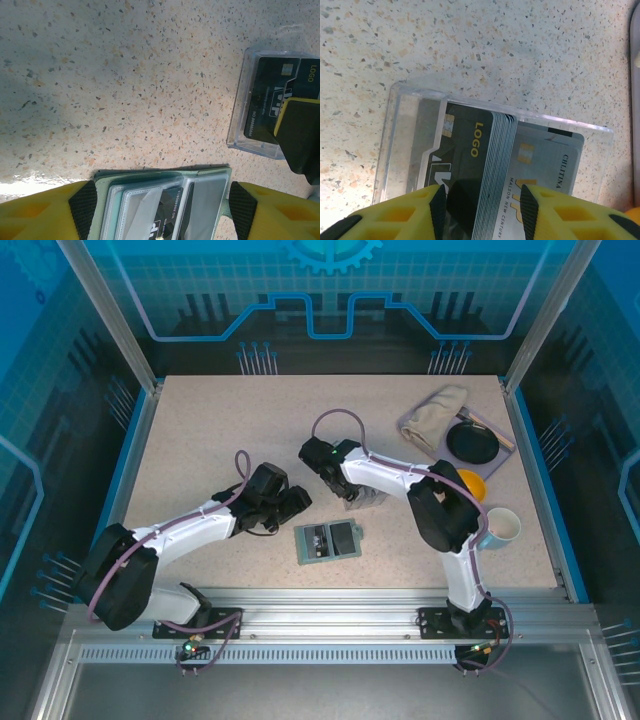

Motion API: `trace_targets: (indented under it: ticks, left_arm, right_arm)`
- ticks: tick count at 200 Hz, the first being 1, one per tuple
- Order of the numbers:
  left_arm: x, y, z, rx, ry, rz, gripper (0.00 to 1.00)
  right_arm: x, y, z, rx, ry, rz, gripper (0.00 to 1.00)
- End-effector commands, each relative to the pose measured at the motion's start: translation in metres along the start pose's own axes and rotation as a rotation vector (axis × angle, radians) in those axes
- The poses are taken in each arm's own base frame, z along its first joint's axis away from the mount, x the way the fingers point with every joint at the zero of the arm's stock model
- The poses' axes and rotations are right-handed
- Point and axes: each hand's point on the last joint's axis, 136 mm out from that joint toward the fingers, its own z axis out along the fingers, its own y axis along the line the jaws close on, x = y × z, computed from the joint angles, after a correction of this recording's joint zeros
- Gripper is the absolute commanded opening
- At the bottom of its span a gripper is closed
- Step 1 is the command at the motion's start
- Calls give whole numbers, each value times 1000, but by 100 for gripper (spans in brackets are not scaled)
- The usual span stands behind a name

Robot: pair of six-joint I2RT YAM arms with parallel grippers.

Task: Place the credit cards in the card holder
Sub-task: Pick up the credit card from the storage box.

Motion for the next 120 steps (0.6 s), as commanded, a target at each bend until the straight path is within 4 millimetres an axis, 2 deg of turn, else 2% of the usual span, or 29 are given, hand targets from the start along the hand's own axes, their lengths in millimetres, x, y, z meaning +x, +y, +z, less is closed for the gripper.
trace_targets:
  ticks: [1,33,91,120]
  left_arm:
    - [-1,6,0,-7,-2,-15,73]
    - [0,6,0,-9,-1,-14,73]
    - [0,7,2,-12,2,-18,73]
    - [1,8,2,-14,5,-18,73]
  right_arm:
    - [2,-13,-10,32,-16,-4,44]
    - [4,-17,-8,34,-12,1,42]
    - [5,-19,-9,16,-10,10,33]
    - [4,-22,-10,19,-14,15,33]
